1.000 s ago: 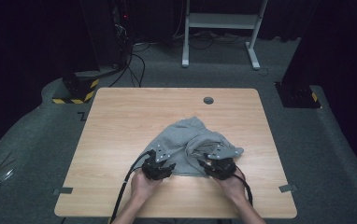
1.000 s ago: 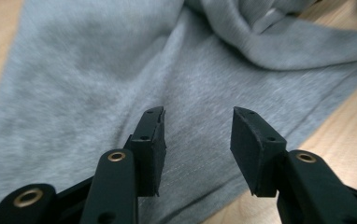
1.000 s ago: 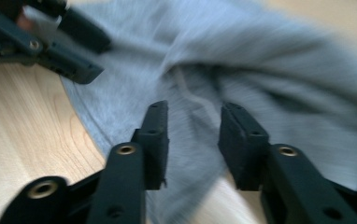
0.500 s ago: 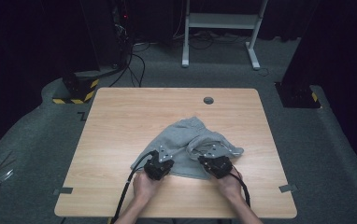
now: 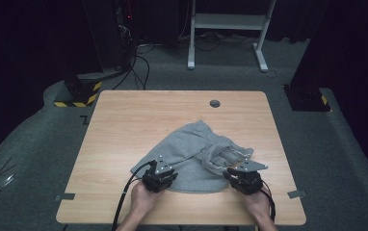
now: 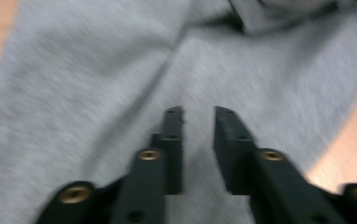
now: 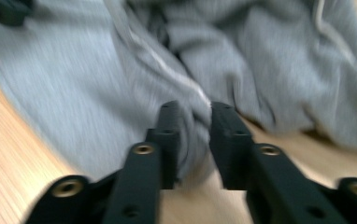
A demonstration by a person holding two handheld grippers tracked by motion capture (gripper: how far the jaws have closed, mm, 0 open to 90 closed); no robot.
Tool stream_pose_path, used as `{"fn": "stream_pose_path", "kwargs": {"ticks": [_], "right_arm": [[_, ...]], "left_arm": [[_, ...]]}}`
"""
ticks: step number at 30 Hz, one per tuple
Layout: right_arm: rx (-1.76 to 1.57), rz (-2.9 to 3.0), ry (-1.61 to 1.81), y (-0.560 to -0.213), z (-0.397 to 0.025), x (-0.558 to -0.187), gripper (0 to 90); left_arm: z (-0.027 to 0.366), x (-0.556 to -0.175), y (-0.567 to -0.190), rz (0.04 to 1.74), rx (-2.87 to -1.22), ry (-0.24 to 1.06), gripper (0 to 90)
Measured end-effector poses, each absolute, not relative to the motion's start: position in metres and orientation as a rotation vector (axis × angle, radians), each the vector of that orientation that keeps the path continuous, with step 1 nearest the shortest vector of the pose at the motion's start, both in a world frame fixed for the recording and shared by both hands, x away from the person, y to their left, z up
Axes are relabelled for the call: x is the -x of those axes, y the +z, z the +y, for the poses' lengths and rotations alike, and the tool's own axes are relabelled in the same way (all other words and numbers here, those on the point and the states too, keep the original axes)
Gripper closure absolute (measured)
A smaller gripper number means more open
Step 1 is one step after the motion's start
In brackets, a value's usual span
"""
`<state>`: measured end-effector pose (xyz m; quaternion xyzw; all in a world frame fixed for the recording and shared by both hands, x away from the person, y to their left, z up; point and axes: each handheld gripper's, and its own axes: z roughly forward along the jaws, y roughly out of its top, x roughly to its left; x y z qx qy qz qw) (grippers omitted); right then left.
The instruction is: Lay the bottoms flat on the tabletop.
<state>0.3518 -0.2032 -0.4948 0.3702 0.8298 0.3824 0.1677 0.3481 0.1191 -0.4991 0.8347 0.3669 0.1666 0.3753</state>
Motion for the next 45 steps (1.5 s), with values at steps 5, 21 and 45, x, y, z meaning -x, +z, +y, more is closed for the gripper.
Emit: {"fn": "stream_pose_path", "kwargs": {"ticks": [5, 21, 45], "right_arm": [[-1.009, 2.317, 1.103, -0.484, -0.184, -0.364, 59.4], [-0.948, 2.413, 1.028, -0.497, -0.175, -0.372, 86.3], [-0.935, 2.361, 1.203, -0.484, -0.15, -0.374, 64.1]], "left_arm": [[0.122, -0.37, -0.494, 1.033, -2.098, 0.524, 53.3], [0.142, -0.387, -0.512, 1.136, -2.16, 0.452, 87.3], [0.094, -0.402, -0.502, 0.983, -2.178, 0.474, 50.1]]}}
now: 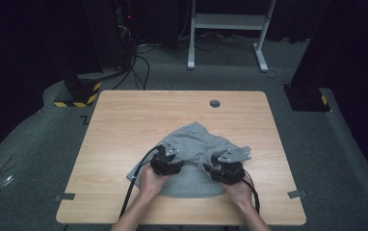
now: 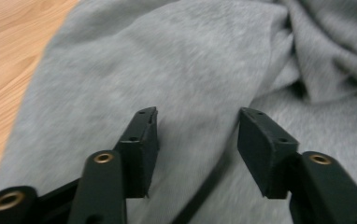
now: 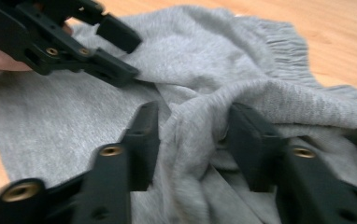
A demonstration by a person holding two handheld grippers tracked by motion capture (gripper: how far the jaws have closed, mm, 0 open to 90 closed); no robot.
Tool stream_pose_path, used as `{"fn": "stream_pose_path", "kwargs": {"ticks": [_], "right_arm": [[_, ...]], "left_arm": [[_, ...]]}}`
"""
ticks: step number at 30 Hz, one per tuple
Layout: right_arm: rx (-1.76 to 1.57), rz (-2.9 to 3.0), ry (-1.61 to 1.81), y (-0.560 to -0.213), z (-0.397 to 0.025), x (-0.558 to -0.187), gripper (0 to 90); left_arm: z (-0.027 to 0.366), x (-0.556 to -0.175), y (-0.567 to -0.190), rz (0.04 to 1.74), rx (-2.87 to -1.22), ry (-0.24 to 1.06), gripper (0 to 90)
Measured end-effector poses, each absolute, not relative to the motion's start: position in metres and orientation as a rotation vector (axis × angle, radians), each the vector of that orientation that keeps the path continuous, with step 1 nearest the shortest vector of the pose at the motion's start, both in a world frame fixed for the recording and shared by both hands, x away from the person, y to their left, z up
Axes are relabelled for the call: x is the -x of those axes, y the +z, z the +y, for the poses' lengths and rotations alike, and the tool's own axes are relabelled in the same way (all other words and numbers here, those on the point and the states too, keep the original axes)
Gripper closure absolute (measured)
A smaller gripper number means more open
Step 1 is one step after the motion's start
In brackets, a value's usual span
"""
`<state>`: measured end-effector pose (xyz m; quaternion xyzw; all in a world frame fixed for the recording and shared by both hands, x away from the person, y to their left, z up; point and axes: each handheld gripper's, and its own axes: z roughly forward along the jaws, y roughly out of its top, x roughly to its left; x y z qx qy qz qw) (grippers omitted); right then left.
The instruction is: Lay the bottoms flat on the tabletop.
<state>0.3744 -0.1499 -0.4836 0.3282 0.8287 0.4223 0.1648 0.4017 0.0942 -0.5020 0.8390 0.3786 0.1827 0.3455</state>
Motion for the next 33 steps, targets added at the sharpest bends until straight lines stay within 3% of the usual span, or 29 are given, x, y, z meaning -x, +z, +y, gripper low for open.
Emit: {"fn": "stream_pose_path", "kwargs": {"ticks": [1, 3, 5, 7, 14, 20, 22, 23, 25, 28, 33], "right_arm": [[-0.936, 2.367, 1.161, -0.485, -0.147, -0.376, 73.5], [-0.939, 2.377, 1.12, -0.487, -0.146, -0.378, 82.0], [-0.94, 2.37, 1.112, -0.485, -0.149, -0.376, 83.6], [-0.937, 2.345, 1.105, -0.482, -0.158, -0.372, 84.2], [-1.007, 2.267, 1.099, -0.474, -0.205, -0.355, 84.2], [-1.141, 2.292, 1.012, -0.496, -0.241, -0.346, 83.1], [-1.152, 2.318, 0.989, -0.503, -0.243, -0.345, 80.2], [-1.162, 2.316, 0.998, -0.504, -0.243, -0.345, 74.6], [-1.167, 2.271, 1.039, -0.499, -0.242, -0.344, 63.4], [-1.128, 2.199, 1.112, -0.482, -0.236, -0.344, 55.3], [-1.06, 2.17, 1.146, -0.46, -0.212, -0.356, 52.5]], "left_arm": [[0.093, -0.403, -0.503, 0.981, -2.186, 0.469, 58.0], [0.09, -0.407, -0.504, 0.994, -2.204, 0.448, 72.6], [0.091, -0.409, -0.503, 1.005, -2.211, 0.448, 84.7], [0.094, -0.41, -0.5, 1.024, -2.194, 0.456, 87.6], [0.116, -0.404, -0.487, 1.089, -2.117, 0.5, 88.0], [0.126, -0.394, -0.493, 1.091, -2.149, 0.501, 87.7], [0.126, -0.392, -0.495, 1.091, -2.147, 0.484, 87.3], [0.126, -0.391, -0.495, 1.081, -2.142, 0.48, 86.5], [0.124, -0.39, -0.493, 1.048, -2.131, 0.464, 75.5], [0.119, -0.389, -0.489, 1.034, -2.122, 0.48, 62.1], [0.11, -0.396, -0.492, 1.039, -2.135, 0.465, 58.0]]}}
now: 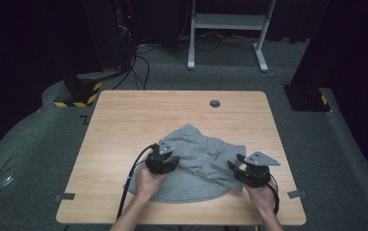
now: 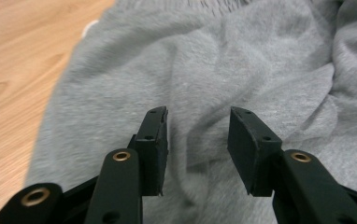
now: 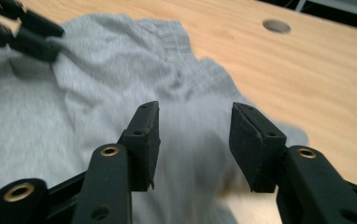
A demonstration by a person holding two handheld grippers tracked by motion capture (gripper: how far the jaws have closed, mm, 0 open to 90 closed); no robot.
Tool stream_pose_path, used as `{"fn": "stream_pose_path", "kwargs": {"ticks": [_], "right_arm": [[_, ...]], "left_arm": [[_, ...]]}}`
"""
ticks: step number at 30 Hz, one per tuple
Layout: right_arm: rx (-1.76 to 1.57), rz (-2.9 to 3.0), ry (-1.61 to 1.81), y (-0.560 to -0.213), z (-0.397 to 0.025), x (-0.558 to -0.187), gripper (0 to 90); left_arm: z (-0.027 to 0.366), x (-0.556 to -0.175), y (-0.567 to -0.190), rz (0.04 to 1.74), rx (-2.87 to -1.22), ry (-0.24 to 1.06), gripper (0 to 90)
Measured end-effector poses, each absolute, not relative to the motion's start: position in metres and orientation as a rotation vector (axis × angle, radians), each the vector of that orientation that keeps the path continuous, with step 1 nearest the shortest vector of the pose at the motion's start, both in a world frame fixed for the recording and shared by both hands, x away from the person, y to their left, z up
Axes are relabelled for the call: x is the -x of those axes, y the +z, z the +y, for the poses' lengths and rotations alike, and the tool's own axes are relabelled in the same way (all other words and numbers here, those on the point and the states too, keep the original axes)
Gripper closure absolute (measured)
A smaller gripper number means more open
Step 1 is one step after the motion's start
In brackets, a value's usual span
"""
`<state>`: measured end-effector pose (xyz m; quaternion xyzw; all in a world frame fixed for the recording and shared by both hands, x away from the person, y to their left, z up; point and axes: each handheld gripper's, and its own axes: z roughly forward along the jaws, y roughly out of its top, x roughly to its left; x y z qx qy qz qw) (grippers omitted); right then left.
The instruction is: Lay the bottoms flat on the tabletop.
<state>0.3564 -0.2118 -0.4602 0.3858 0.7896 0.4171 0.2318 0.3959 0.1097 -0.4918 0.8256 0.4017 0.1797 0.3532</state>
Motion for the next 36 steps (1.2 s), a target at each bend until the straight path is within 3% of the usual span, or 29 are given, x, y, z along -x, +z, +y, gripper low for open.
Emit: {"fn": "stream_pose_path", "kwargs": {"ticks": [2, 6, 8, 15, 17, 20, 23, 25, 30, 36], "right_arm": [[-1.04, 2.214, 1.103, -0.462, -0.197, -0.368, 55.9], [-1.058, 2.354, 0.982, -0.482, -0.188, -0.388, 83.5], [-1.057, 2.367, 0.954, -0.489, -0.192, -0.385, 88.5], [-1.067, 2.415, 0.888, -0.502, -0.211, -0.364, 88.2], [-1.071, 2.386, 0.929, -0.498, -0.214, -0.362, 82.8], [-1.051, 2.284, 1.036, -0.485, -0.213, -0.361, 70.3], [-1.071, 2.273, 1.057, -0.483, -0.205, -0.37, 67.7], [-1.088, 2.284, 1.044, -0.487, -0.198, -0.378, 68.0], [-1.091, 2.361, 0.975, -0.504, -0.186, -0.385, 73.1], [-0.978, 2.387, 0.924, -0.513, -0.19, -0.359, 72.9]], "left_arm": [[0.107, -0.398, -0.496, 1.03, -2.155, 0.474, 64.3], [0.106, -0.401, -0.501, 1.026, -2.184, 0.46, 84.7], [0.108, -0.4, -0.499, 1.027, -2.191, 0.457, 85.9], [0.112, -0.387, -0.499, 1.017, -2.198, 0.442, 85.7], [0.113, -0.385, -0.495, 0.993, -2.173, 0.446, 83.6], [0.112, -0.387, -0.491, 0.976, -2.131, 0.462, 69.0], [0.109, -0.393, -0.493, 0.996, -2.108, 0.471, 59.9], [0.107, -0.398, -0.498, 1.014, -2.127, 0.45, 61.8], [0.105, -0.396, -0.511, 1.016, -2.19, 0.375, 83.6], [0.102, -0.372, -0.511, 0.975, -2.212, 0.37, 85.5]]}}
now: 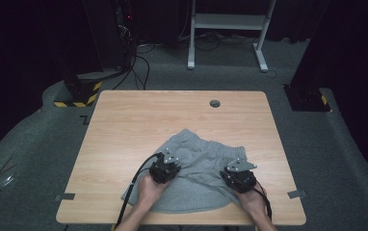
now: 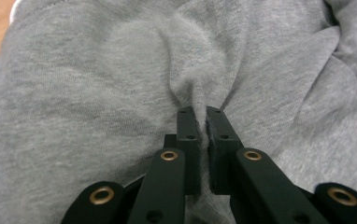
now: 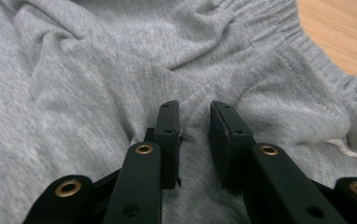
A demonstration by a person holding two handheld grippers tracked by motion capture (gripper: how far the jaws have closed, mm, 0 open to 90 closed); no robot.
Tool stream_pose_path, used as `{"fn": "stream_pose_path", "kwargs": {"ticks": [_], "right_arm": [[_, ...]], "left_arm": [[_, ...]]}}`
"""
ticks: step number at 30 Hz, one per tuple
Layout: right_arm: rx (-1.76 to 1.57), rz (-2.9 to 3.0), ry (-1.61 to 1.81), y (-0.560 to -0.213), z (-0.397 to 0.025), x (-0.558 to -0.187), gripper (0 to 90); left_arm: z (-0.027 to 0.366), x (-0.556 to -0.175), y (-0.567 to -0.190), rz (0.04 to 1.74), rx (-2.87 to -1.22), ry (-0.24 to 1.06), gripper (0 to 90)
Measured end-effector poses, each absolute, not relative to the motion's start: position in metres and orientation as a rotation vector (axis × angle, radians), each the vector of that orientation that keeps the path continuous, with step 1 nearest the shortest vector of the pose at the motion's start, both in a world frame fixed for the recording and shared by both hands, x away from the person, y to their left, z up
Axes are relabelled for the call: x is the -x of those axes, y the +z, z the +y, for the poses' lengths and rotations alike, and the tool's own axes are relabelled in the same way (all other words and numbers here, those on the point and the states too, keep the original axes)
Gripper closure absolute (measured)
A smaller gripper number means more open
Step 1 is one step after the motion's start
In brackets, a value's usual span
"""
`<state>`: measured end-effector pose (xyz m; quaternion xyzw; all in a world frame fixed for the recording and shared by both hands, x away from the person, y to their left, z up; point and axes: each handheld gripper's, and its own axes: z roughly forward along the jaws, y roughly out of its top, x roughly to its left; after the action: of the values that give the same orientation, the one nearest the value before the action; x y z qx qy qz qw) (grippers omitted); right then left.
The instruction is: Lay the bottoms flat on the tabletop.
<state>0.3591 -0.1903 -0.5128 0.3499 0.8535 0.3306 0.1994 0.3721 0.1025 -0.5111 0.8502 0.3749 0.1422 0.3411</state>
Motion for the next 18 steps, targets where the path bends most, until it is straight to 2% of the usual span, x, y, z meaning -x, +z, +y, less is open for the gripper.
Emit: {"fn": "stream_pose_path", "kwargs": {"ticks": [4, 10, 18], "right_arm": [[-0.978, 2.383, 0.934, -0.512, -0.195, -0.351, 69.2], [-1.021, 2.313, 1.054, -0.498, -0.196, -0.354, 62.8], [-1.119, 2.234, 1.048, -0.483, -0.203, -0.372, 60.9]], "left_arm": [[0.103, -0.365, -0.511, 0.969, -2.199, 0.371, 83.6], [0.107, -0.366, -0.504, 0.947, -2.185, 0.378, 71.2], [0.122, -0.383, -0.49, 1.014, -2.105, 0.418, 54.1]]}}
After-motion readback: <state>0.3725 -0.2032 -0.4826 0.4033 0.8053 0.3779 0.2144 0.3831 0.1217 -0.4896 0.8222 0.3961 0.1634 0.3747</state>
